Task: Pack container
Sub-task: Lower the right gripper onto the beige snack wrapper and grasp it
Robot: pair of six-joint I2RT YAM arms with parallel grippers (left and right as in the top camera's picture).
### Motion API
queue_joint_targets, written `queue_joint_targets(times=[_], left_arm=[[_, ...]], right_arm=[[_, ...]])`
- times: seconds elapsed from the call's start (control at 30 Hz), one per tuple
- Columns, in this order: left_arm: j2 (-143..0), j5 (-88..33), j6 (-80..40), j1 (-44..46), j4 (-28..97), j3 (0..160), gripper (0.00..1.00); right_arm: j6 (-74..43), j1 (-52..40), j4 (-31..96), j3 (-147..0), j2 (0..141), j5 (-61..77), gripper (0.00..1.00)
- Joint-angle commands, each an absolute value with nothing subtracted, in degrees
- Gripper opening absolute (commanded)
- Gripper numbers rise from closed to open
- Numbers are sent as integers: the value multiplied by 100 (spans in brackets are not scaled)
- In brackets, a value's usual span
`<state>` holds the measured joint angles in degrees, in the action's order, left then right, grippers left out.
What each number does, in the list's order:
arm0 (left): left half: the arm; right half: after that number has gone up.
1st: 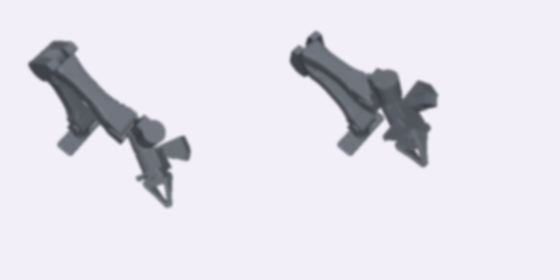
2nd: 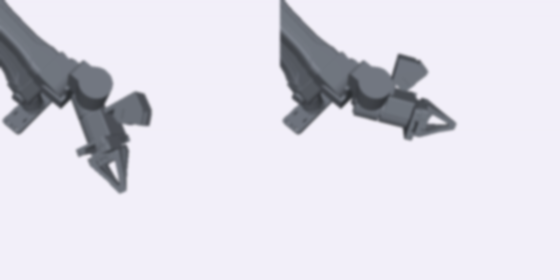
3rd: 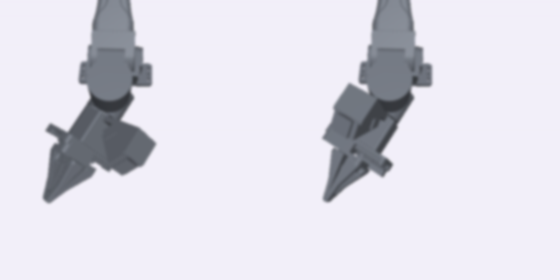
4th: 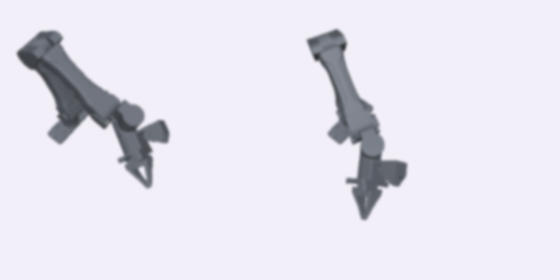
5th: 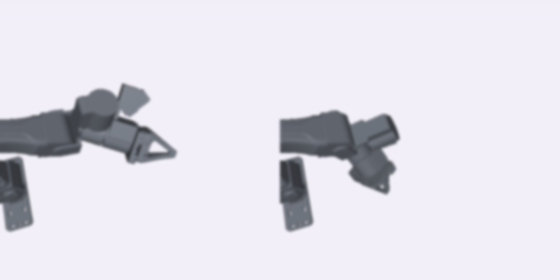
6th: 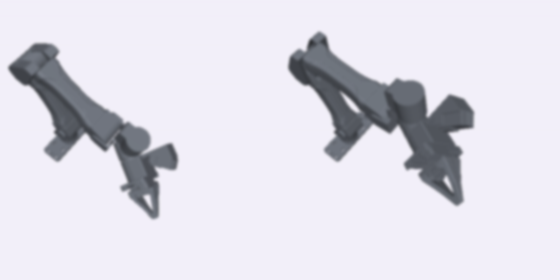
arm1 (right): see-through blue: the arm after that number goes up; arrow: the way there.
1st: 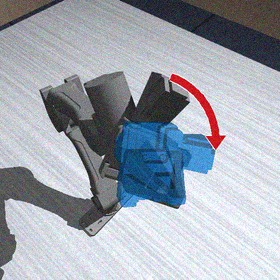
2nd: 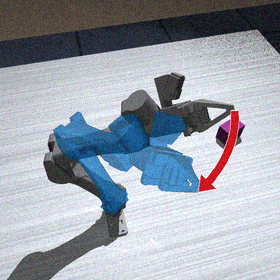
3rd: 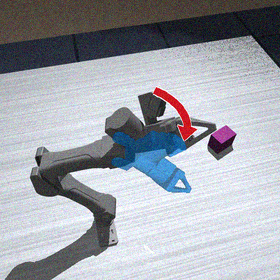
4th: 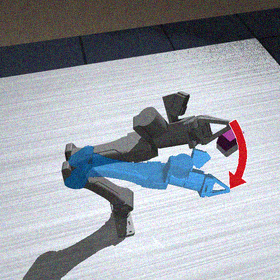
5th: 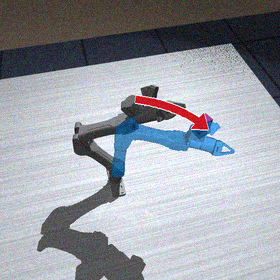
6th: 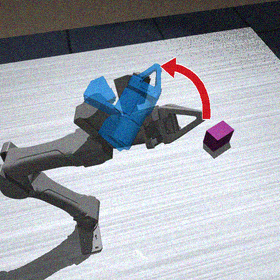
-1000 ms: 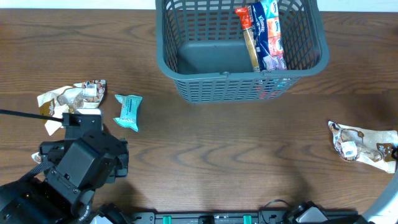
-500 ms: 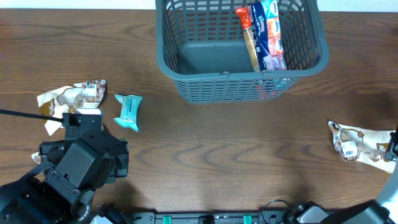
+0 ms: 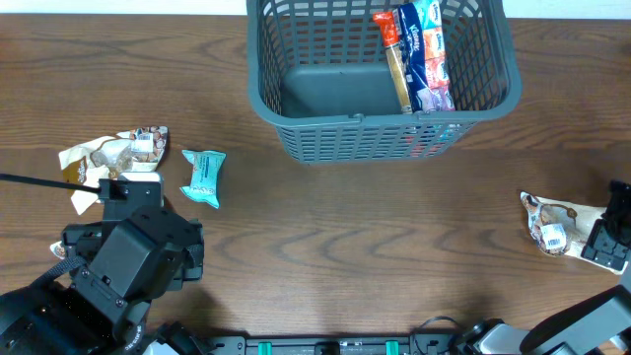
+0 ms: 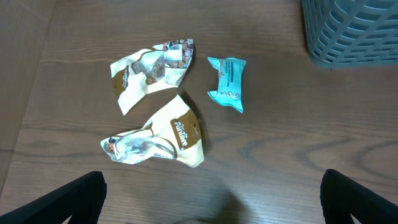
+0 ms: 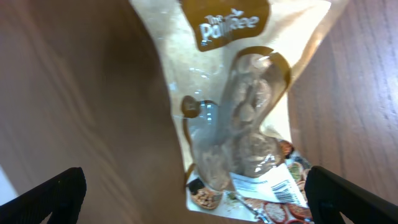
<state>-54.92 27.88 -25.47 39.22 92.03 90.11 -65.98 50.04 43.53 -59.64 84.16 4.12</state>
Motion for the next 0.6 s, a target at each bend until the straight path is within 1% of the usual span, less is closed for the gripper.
queue_joint_targets(times=[0.0, 0.33, 0.57], left_arm=[[-5496, 2919, -2552, 3929, 9253, 9087, 99], [-5496, 2919, -2552, 3929, 9253, 9087, 99], [-5496, 2919, -2552, 3929, 9253, 9087, 99]], right_arm=[[-6794, 5168, 4475, -5946, 8680, 327, 99], [-6670, 5212, 4580, -5946, 9295, 320, 99], [-6302, 5216, 4327, -5946, 9594, 130, 99]])
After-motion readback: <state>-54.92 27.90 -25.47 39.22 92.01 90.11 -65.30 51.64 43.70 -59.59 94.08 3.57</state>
